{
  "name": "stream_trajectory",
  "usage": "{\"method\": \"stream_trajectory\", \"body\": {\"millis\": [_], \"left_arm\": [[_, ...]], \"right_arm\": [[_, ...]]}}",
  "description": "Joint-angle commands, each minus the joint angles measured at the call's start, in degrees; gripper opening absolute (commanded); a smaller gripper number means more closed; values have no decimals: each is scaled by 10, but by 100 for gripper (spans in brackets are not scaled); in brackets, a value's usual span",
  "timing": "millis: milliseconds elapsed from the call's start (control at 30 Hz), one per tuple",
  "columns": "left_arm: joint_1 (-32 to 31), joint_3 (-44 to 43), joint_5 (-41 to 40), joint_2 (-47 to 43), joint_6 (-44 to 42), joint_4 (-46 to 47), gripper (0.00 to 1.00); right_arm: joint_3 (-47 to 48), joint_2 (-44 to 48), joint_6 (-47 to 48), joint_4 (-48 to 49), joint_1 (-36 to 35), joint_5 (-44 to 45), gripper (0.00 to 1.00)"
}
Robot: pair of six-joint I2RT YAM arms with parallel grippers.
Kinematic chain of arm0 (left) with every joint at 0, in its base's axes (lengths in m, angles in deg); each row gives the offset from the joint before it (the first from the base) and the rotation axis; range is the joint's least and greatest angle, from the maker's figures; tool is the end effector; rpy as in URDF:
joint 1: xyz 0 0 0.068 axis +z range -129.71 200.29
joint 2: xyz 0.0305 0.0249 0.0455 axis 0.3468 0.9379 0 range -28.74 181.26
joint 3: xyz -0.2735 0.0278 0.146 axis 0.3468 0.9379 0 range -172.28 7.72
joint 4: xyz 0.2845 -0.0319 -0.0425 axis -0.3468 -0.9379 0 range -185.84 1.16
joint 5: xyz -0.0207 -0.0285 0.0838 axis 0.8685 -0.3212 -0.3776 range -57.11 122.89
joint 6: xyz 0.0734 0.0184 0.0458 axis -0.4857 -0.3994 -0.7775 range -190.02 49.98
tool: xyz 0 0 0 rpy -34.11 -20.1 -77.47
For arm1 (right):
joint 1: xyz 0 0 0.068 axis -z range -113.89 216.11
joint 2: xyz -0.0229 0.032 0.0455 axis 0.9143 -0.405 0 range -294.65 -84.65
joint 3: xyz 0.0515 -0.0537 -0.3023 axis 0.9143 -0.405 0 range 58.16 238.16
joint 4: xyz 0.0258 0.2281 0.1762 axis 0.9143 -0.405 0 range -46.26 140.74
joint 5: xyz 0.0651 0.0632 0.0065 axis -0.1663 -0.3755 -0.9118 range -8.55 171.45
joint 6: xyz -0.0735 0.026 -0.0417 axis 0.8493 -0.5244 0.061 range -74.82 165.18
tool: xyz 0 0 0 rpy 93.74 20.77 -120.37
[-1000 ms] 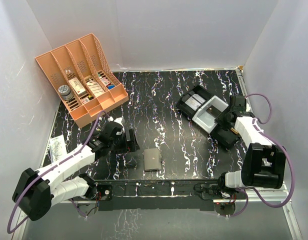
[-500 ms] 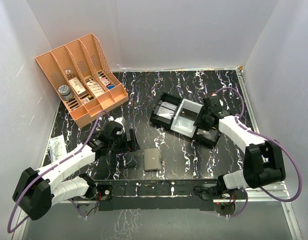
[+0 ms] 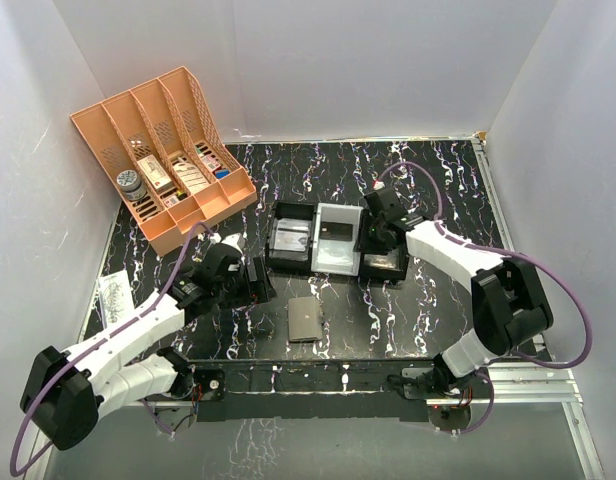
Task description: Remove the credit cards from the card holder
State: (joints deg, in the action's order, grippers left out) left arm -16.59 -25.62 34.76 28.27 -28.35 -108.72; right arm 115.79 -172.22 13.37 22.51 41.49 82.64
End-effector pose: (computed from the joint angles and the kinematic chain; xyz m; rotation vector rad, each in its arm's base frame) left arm 0.1911 -0.1466 0.2077 -0.0852 2.4428 -0.6949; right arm 0.3239 0.1466 0.2021 0.1722 2.6174 0.3297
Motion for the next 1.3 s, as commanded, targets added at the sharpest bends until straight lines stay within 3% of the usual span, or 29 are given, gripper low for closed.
{"method": "stream_trajectory", "body": {"millis": [0,300,700,800,933,1100,1267], "left_arm": [[-3,-16,-29,-21,9,-25,86],[-2,-19,-73,-53,18,-55,86],[-1,-69,-125,-12,-20,-69,84],[3,-78,-133,-2,-26,-52,84],[37,-101,-120,39,-19,-43,82],[129,-101,-24,72,-7,2,72],[154,-118,39,109,-25,47,69]], "right_arm": [[36,-22,46,11,-34,-21,19],[59,-33,106,6,-61,-49,23],[153,-19,125,-70,-61,-17,52],[156,2,112,-41,-67,-55,52],[150,13,58,23,-111,-76,45],[154,-17,-21,85,-189,-23,35],[163,-51,-70,119,-248,32,29]]}}
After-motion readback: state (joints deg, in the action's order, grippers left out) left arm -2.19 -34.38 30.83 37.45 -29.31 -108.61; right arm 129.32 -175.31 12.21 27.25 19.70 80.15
